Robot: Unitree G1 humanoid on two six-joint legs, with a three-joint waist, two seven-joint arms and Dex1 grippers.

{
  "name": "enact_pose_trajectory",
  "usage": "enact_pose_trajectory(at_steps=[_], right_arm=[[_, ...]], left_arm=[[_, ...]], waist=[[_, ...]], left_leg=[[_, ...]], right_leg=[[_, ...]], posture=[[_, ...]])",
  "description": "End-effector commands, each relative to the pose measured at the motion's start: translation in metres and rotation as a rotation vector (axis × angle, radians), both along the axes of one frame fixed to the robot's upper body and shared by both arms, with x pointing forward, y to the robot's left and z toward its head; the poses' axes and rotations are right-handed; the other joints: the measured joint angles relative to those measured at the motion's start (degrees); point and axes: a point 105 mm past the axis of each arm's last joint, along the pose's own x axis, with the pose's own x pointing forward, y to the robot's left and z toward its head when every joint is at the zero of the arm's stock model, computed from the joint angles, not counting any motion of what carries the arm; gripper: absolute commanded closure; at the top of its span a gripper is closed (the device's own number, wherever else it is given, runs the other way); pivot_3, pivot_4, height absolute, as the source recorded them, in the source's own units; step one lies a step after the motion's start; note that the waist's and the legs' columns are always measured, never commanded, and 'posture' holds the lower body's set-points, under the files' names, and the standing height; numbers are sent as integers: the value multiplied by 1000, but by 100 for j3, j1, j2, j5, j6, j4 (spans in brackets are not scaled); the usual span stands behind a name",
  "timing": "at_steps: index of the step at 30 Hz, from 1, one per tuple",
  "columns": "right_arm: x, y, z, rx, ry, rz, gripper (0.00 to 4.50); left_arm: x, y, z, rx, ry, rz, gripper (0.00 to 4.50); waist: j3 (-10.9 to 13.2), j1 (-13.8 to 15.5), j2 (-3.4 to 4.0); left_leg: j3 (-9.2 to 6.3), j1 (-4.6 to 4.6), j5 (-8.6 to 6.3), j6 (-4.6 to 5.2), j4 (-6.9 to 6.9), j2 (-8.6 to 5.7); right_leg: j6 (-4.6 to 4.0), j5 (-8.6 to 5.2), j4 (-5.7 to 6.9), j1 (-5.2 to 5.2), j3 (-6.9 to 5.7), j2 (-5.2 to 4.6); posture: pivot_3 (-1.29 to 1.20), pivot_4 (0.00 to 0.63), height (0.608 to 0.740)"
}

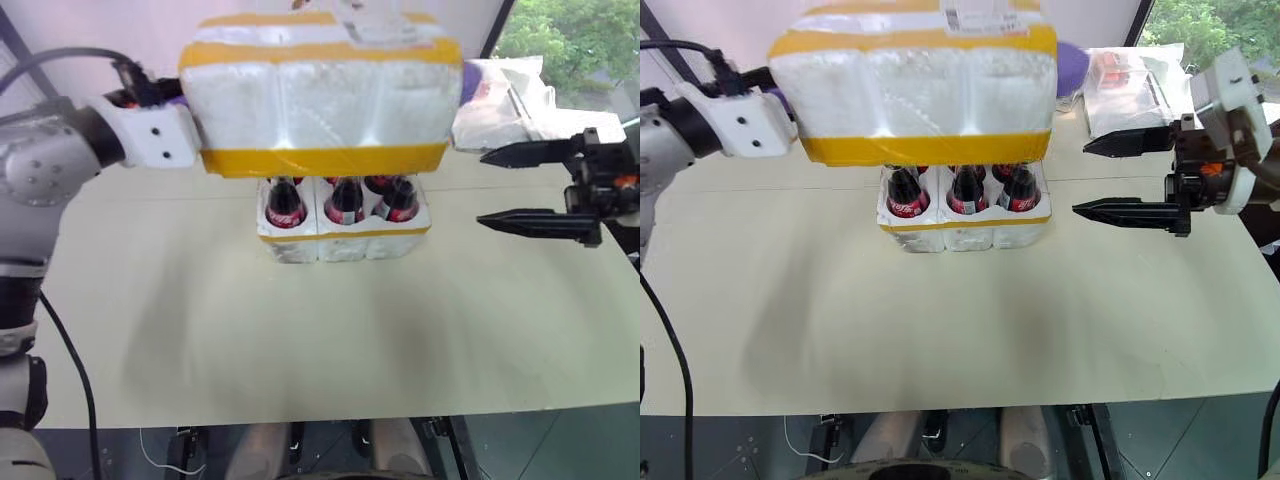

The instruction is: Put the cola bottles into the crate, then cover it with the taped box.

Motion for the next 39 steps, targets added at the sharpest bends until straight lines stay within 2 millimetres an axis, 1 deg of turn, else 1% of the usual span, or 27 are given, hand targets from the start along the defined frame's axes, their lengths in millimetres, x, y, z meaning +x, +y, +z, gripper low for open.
enact_pose_trajectory(at_steps=[1,8,13,16,20,23,26,35,39], right_arm=[[-9,4,13,20,-65,19,0],[-12,5,12,30,-65,10,0],[-11,5,11,36,-62,4,0],[-10,5,10,38,-61,3,0],[-7,4,10,41,-61,-2,0],[-6,4,9,42,-62,-5,0],[-6,4,8,41,-62,-5,0],[-8,3,8,31,-63,-7,0],[-8,3,8,28,-66,-10,0]], left_arm=[[1,-9,-4,86,-70,27,3359],[-1,-27,-28,78,-45,-3,3359],[-1,-29,-38,96,-21,-3,3359],[-1,-27,-35,99,-27,1,3359],[-2,-23,-17,94,-61,4,3359],[-6,-26,-9,74,-62,-26,3359],[-10,-29,-6,75,-64,-52,3359],[-16,-32,-11,128,-35,-69,3359],[-5,-22,-24,208,-27,-8,3359]], waist=[[0,2,-1],[-1,10,0],[-3,19,-2],[-3,18,-2],[-3,19,-1],[-3,14,-2],[-3,13,-2],[-2,7,-2],[-2,5,-2]], left_leg=[[0,0,0,0,2,0],[0,0,-16,25,45,1],[-1,9,-22,34,65,-1],[-1,10,-23,34,65,-1],[-1,10,-23,34,64,-1],[-1,10,-24,35,65,-2],[-1,10,-25,36,64,-1],[0,8,-26,38,63,-1],[0,7,-27,40,62,-1]], right_leg=[[0,0,0,1,0,1],[12,7,1,24,1,-2],[21,12,-12,48,1,-5],[22,12,-12,48,1,-6],[22,12,-12,47,1,-6],[22,13,-14,48,1,-7],[22,12,-14,46,1,-6],[22,12,-16,45,2,-6],[22,12,-17,44,2,-6]], posture=[[0,150,740],[0,150,740],[0,150,740],[0,150,740],[0,150,740],[0,150,740],[0,150,740],[0,150,740],[0,150,740]])
